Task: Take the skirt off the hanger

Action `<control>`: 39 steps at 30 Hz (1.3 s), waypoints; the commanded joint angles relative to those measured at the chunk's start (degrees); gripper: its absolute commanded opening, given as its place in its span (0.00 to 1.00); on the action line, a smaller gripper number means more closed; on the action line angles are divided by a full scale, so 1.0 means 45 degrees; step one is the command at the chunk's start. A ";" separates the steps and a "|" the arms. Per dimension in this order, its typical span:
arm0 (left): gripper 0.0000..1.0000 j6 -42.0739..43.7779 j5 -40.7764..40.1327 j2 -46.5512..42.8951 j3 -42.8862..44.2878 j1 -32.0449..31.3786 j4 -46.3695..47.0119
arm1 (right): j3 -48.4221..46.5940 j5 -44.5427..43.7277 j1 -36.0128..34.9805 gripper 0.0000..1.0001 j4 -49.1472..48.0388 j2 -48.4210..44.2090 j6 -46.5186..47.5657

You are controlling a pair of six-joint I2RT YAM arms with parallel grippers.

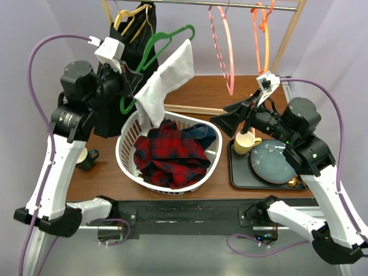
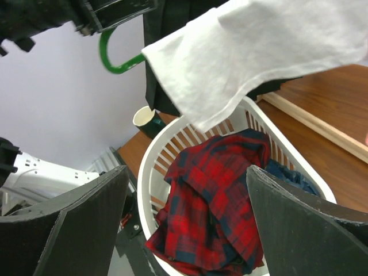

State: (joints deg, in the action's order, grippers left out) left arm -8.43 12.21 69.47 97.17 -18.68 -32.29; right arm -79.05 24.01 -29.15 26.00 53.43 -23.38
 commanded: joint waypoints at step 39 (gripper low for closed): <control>0.00 -0.2133 -0.0891 -0.5927 -0.2882 -0.0010 0.0205 | 0.0709 -0.9065 -0.7800 0.00 -0.5155 0.4613 0.1288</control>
State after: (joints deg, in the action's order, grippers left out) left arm -20.25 14.37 44.25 81.95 -18.74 -35.35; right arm -76.97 -8.51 -64.58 2.87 78.41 -19.40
